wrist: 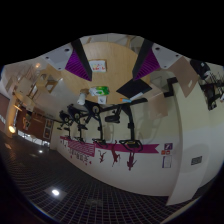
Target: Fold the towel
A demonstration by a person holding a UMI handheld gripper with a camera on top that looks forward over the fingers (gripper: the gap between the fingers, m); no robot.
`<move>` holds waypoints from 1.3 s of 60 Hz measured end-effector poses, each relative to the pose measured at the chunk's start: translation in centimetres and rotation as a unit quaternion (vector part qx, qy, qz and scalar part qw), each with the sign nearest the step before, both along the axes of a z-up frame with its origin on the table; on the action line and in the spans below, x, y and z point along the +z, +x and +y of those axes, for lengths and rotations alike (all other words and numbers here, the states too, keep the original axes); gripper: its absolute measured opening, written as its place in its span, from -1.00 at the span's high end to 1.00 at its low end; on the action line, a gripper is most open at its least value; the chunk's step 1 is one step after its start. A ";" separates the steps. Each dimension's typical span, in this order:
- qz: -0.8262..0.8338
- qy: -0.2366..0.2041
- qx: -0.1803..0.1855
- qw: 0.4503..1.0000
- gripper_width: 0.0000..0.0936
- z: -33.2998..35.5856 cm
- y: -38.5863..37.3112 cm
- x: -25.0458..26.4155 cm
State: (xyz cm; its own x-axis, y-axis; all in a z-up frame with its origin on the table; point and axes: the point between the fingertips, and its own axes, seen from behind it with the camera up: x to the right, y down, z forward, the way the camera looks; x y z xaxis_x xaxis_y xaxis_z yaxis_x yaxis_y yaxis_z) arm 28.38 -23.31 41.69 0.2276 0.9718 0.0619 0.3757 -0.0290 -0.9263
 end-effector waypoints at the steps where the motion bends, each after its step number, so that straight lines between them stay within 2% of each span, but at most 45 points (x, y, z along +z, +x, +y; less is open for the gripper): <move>1: 0.001 0.001 0.000 1.000 -0.83 0.0 0.0 0.0; 19: -0.004 0.005 -0.002 1.000 -0.82 0.6 -0.6 -0.7; 38: -0.043 0.004 -0.017 0.999 -0.83 2.1 -1.1 -5.7; 54: -0.077 0.001 -0.017 0.997 -0.83 4.1 -2.6 -13.6; 78: -0.062 -0.011 0.007 0.998 -0.84 7.1 -12.3 -26.5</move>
State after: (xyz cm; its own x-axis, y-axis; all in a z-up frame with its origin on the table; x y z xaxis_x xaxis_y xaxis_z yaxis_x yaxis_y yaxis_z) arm 16.04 -16.17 15.20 0.2056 0.9764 0.0666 0.4874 -0.0432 -0.8721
